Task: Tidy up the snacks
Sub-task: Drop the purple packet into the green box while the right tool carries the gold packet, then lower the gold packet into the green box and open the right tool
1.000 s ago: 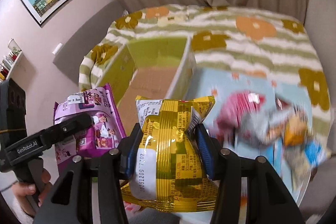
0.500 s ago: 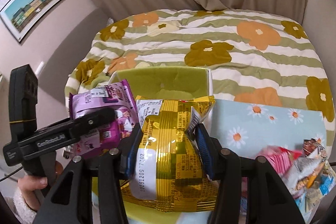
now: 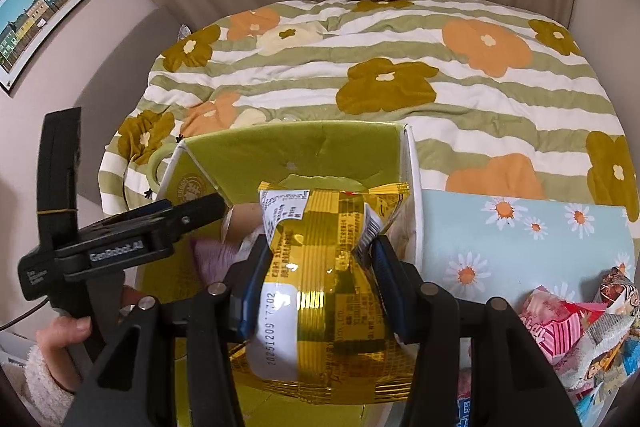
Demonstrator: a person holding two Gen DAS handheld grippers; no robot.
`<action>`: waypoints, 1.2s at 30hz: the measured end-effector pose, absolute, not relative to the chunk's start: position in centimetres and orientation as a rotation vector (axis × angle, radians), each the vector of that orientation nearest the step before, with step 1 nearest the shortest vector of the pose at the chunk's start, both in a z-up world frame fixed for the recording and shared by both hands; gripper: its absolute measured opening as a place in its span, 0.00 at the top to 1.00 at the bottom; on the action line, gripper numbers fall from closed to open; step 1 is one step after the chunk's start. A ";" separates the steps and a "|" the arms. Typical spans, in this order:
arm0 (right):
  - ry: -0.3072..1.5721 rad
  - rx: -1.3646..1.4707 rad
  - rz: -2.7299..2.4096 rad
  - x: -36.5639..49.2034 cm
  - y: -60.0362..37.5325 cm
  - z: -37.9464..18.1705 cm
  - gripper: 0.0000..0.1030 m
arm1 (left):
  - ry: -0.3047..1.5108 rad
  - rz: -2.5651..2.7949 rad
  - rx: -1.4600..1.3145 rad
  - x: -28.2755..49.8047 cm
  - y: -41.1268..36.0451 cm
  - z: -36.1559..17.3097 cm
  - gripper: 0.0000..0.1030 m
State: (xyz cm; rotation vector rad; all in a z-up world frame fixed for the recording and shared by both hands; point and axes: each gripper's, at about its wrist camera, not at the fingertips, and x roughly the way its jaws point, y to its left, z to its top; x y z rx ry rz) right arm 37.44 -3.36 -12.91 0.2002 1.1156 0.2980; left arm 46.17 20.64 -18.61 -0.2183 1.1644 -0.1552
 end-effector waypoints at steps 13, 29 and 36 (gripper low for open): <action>1.106 0.147 0.332 39.3 -1.7 -13.1 0.55 | 1.104 -0.102 -0.147 41.8 21.7 -15.7 0.01; 1.096 0.096 0.370 41.4 0.4 -15.2 0.00 | 1.106 -0.069 -0.085 41.4 21.3 -16.1 0.01; 1.104 0.120 0.366 40.8 -0.3 -14.3 0.00 | 1.099 -0.074 -0.085 40.9 21.4 -15.6 0.01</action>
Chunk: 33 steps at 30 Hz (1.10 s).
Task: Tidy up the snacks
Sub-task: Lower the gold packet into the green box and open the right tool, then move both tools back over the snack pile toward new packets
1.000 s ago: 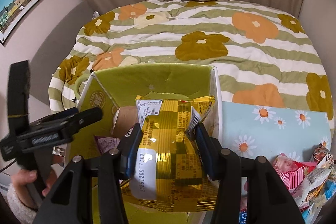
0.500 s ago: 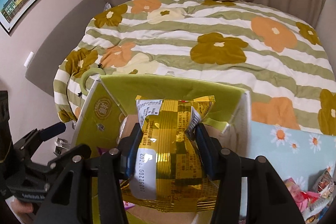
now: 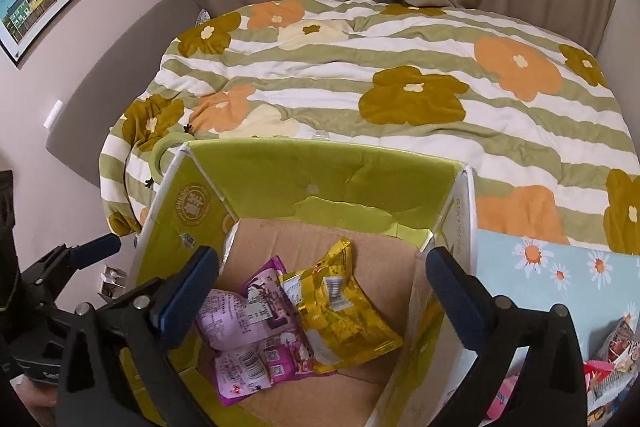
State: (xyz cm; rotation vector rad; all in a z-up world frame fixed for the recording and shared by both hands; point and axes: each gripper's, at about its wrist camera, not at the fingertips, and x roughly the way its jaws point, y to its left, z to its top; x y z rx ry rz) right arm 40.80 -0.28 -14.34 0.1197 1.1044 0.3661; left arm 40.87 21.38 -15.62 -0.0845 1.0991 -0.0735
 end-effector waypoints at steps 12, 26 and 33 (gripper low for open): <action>1.050 0.097 0.327 37.8 -0.7 -9.9 0.00 | 1.034 -0.101 -0.064 38.5 20.7 -12.0 0.01; 0.865 0.136 0.307 27.8 -9.6 -1.5 0.00 | 0.908 -0.102 -0.067 29.2 12.8 -5.3 0.01; 0.848 0.120 0.247 20.7 -18.3 -0.9 0.00 | 0.922 -0.144 -0.079 23.5 4.6 -5.7 0.01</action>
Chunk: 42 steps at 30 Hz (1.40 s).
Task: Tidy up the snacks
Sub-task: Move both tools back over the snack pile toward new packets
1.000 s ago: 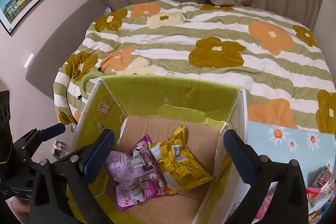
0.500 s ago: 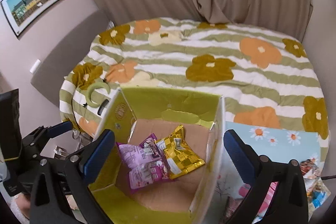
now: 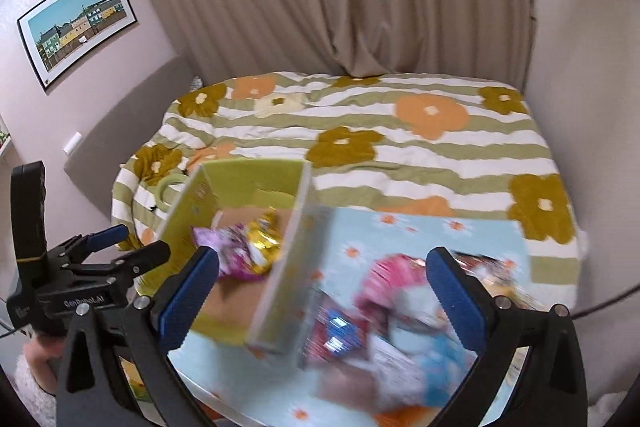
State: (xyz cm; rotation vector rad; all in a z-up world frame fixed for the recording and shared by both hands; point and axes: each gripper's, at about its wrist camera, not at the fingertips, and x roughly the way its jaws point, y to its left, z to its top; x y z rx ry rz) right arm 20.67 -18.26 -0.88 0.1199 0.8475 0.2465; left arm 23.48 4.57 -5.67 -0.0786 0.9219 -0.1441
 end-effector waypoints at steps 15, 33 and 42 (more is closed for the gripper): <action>0.990 0.231 0.173 10.4 -31.5 -7.8 0.00 | 1.001 -0.272 0.094 15.4 -11.0 -12.5 0.01; 1.181 0.493 -0.016 6.2 -33.1 -17.9 0.00 | 0.906 -0.591 0.821 18.2 -21.4 -21.2 0.01; 1.230 0.480 -0.126 5.9 -31.4 -20.1 0.00 | 0.947 -0.721 0.875 19.5 -22.8 -24.4 0.01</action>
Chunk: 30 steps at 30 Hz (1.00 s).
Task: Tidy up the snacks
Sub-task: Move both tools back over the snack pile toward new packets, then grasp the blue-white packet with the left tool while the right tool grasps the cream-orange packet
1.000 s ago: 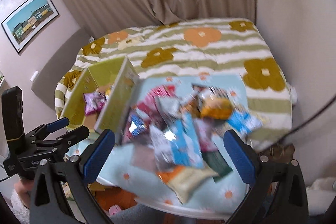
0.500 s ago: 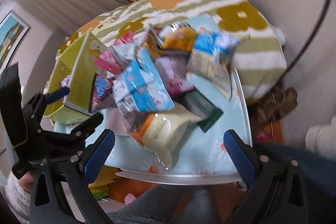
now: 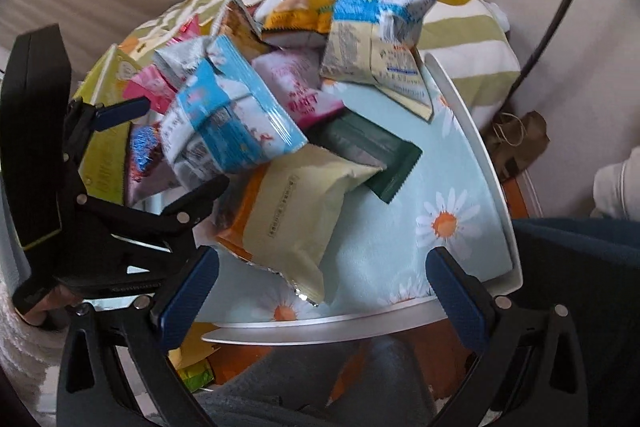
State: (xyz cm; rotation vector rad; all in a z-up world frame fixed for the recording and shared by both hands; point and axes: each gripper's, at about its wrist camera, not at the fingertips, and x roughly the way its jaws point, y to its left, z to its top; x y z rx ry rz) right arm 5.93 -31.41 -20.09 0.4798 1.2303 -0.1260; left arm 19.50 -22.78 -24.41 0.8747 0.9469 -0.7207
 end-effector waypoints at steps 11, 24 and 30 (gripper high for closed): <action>1.251 0.587 -0.178 6.4 -30.8 -23.0 0.00 | 1.018 -0.859 0.843 21.8 -23.0 -26.7 0.39; 1.216 0.621 -0.226 8.7 -29.9 -25.0 0.00 | 1.124 -0.868 0.697 23.8 -21.0 -26.5 0.43; 1.204 0.631 -0.234 9.5 -29.6 -25.4 0.03 | 1.166 -0.849 0.621 24.8 -19.6 -26.3 0.43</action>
